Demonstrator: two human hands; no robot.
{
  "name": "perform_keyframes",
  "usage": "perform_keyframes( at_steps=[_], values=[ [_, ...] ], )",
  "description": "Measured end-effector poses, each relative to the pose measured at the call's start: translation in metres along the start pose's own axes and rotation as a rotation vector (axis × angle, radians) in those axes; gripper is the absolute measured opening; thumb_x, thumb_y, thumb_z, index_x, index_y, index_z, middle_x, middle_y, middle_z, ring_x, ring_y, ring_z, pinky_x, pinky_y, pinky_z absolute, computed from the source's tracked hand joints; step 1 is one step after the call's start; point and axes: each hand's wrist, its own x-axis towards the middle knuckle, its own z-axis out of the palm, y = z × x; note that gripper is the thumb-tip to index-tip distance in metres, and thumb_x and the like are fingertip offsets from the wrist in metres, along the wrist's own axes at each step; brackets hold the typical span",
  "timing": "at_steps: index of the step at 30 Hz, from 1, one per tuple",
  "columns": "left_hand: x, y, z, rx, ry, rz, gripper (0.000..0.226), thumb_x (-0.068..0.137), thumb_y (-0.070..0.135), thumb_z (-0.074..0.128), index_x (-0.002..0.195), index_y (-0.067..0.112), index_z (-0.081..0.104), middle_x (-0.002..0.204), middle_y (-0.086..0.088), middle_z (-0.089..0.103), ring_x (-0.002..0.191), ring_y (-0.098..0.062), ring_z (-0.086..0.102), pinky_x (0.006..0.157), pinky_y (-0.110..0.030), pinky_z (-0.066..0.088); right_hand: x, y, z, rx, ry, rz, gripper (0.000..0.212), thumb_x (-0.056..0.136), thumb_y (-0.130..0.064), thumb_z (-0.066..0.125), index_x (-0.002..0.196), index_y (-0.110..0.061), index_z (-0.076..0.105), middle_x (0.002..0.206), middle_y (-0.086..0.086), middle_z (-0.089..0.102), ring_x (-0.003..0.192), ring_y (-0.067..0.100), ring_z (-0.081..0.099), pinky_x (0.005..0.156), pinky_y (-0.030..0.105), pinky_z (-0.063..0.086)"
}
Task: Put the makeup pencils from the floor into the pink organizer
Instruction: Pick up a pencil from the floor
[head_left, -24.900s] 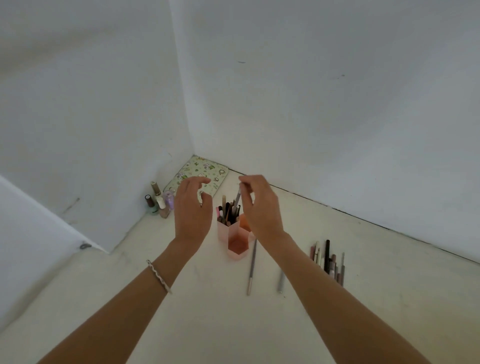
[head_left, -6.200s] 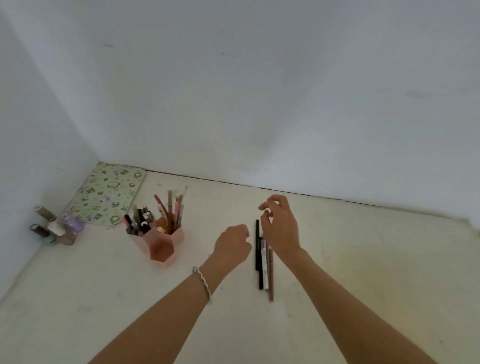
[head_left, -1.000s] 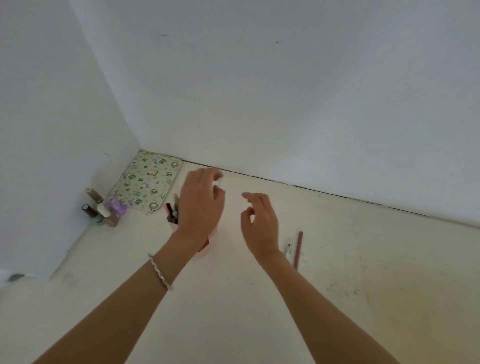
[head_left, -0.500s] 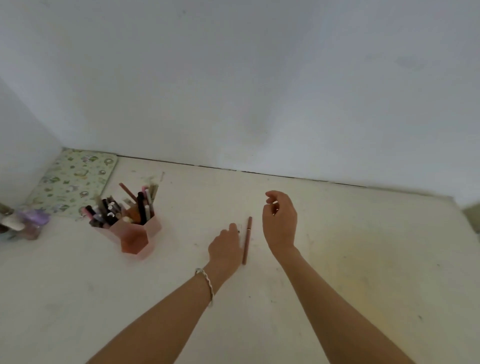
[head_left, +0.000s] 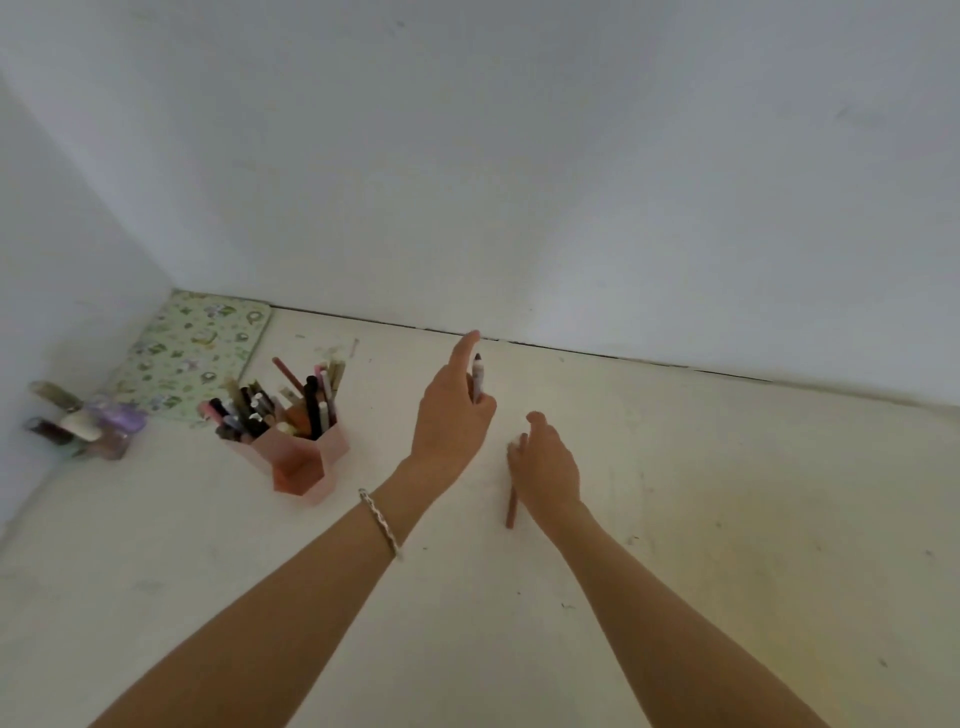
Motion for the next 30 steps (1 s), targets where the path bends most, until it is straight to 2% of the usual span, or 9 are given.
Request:
perform_keyframes(
  at_steps=[4, 7, 11, 16, 20, 22, 25, 27, 30],
  values=[
    [-0.005, -0.006, -0.028, -0.061, 0.078, 0.012, 0.056, 0.089, 0.008, 0.054, 0.138, 0.030, 0.038, 0.079, 0.000, 0.059, 0.072, -0.015, 0.061, 0.070, -0.032, 0.055, -0.001, -0.011, 0.006, -0.080, -0.098, -0.010, 0.061, 0.095, -0.008, 0.037, 0.151, -0.023, 0.018, 0.118, 0.013, 0.053, 0.094, 0.032, 0.061, 0.076, 0.037, 0.048],
    [0.001, -0.014, -0.070, -0.094, 0.222, 0.073, 0.050, 0.089, 0.010, 0.055, 0.133, 0.031, 0.041, 0.088, 0.006, 0.058, 0.076, -0.010, 0.064, 0.066, -0.018, 0.052, 0.004, -0.033, -0.001, 0.161, 0.020, -0.055, 0.066, 0.086, -0.006, 0.049, 0.146, -0.026, 0.030, 0.106, 0.005, 0.050, 0.077, 0.024, 0.059, 0.063, 0.029, 0.045],
    [0.009, -0.031, -0.133, -0.018, 0.402, 0.139, 0.038, 0.089, 0.019, 0.055, 0.122, 0.033, 0.043, 0.088, 0.007, 0.057, 0.070, -0.007, 0.065, 0.057, -0.016, 0.052, 0.006, -0.069, -0.012, 0.421, 0.137, -0.141, 0.053, 0.080, -0.006, 0.057, 0.126, -0.029, 0.043, 0.099, -0.004, 0.048, 0.075, 0.018, 0.058, 0.062, 0.025, 0.045],
    [0.001, -0.059, -0.165, 0.248, 0.403, 0.129, 0.039, 0.089, 0.019, 0.062, 0.120, 0.032, 0.042, 0.086, 0.011, 0.060, 0.073, -0.010, 0.062, 0.066, -0.026, 0.050, -0.002, -0.114, -0.015, 0.675, 0.176, -0.259, 0.052, 0.081, -0.004, 0.056, 0.120, -0.036, 0.041, 0.086, -0.004, 0.055, 0.067, 0.009, 0.057, 0.058, 0.012, 0.046],
    [-0.004, -0.074, -0.169, 0.387, 0.368, 0.141, 0.036, 0.087, 0.020, 0.065, 0.116, 0.028, 0.045, 0.081, 0.009, 0.061, 0.069, -0.015, 0.059, 0.061, -0.026, 0.044, -0.012, -0.141, -0.011, 0.693, 0.184, -0.354, 0.053, 0.083, -0.005, 0.058, 0.121, -0.038, 0.041, 0.086, -0.006, 0.058, 0.074, 0.005, 0.060, 0.064, 0.012, 0.049],
    [-0.007, -0.080, -0.167, 0.553, 0.299, 0.146, 0.027, 0.088, 0.021, 0.065, 0.112, 0.022, 0.054, 0.087, 0.001, 0.065, 0.083, -0.022, 0.062, 0.067, -0.031, 0.046, -0.016, -0.149, -0.009, 0.712, 0.199, -0.386, 0.052, 0.084, -0.004, 0.058, 0.121, -0.037, 0.041, 0.090, -0.007, 0.057, 0.077, 0.006, 0.060, 0.065, 0.013, 0.050],
    [-0.009, -0.087, -0.166, 0.795, 0.237, 0.172, 0.018, 0.087, 0.034, 0.068, 0.085, 0.019, 0.077, 0.117, -0.003, 0.067, 0.122, -0.024, 0.051, 0.099, -0.040, 0.034, -0.024, -0.159, -0.007, 0.728, 0.234, -0.434, 0.051, 0.084, -0.003, 0.058, 0.120, -0.035, 0.042, 0.092, -0.012, 0.056, 0.077, 0.008, 0.061, 0.066, 0.013, 0.049],
    [-0.009, -0.086, -0.173, 0.755, 0.297, 0.190, 0.024, 0.089, 0.032, 0.065, 0.077, 0.017, 0.079, 0.119, -0.004, 0.067, 0.123, -0.024, 0.051, 0.102, -0.041, 0.031, -0.030, -0.167, -0.007, 0.755, 0.250, -0.468, 0.051, 0.085, -0.003, 0.058, 0.120, -0.035, 0.042, 0.092, -0.013, 0.056, 0.078, 0.011, 0.062, 0.068, 0.015, 0.051],
    [-0.008, -0.087, -0.186, 0.650, 0.449, 0.221, 0.017, 0.092, 0.020, 0.059, 0.093, 0.013, 0.074, 0.113, -0.006, 0.067, 0.115, -0.027, 0.055, 0.093, -0.042, 0.040, -0.037, -0.180, -0.004, 0.771, 0.267, -0.556, 0.050, 0.085, -0.005, 0.060, 0.120, -0.036, 0.042, 0.094, -0.014, 0.056, 0.079, 0.013, 0.064, 0.071, 0.017, 0.052]
  ],
)
